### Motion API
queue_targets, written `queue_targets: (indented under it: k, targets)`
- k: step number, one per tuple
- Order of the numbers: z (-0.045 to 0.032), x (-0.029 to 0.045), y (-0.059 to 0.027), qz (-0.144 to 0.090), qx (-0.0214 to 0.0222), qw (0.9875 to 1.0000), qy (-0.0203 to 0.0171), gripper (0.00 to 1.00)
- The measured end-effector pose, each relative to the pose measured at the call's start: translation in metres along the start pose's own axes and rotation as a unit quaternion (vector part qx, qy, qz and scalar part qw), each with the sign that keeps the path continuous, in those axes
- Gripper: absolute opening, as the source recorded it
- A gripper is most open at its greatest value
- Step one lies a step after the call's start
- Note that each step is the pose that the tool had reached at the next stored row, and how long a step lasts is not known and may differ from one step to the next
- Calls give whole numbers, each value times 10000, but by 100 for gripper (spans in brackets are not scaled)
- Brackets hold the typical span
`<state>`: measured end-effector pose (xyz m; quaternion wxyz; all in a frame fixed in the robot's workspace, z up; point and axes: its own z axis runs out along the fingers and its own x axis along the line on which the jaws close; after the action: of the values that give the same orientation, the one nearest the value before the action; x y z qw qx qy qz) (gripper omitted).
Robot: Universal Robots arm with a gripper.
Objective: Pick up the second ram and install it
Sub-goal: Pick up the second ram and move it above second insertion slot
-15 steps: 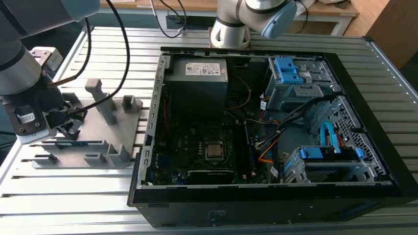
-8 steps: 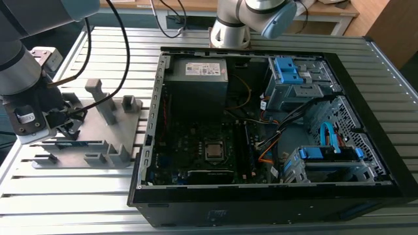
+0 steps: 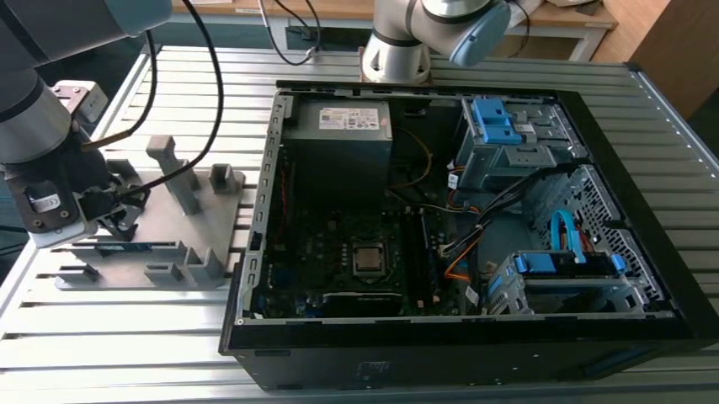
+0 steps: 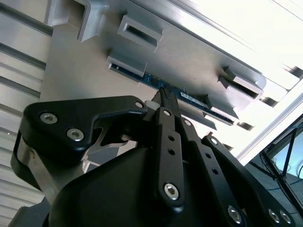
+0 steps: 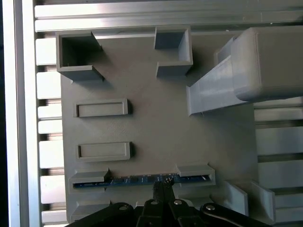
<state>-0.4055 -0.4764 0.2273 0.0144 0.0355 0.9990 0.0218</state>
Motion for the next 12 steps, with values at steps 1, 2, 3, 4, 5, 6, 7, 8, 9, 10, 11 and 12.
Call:
queue_targets:
  k: [1, 2, 3, 4, 5, 6, 7, 8, 9, 10, 11, 12]
  targets:
    - [0, 0, 0, -25, -1, 10000, 1, 10]
    - [0, 1, 0, -69, -2, 10000, 3, 10]
    - [0, 1, 0, -132, -3, 9999, 6, 10]
    - [0, 1, 0, -206, -5, 9998, 9, 10]
    - [-1, 1, 0, -282, -7, 9996, 13, 10]
    - [0, 1, 0, -360, -9, 9994, 17, 10]
    - [0, 1, 0, -440, -11, 9990, 20, 10]
    - [0, 1, 0, -521, -14, 9986, 24, 10]
    - [1, 1, 0, -613, -16, 9981, 28, 10]
    - [1, 1, 0, -694, -19, 9976, 31, 10]
    - [1, 1, 0, -772, -21, 9970, 35, 10]
    - [1, 1, 0, -846, -23, 9964, 38, 10]
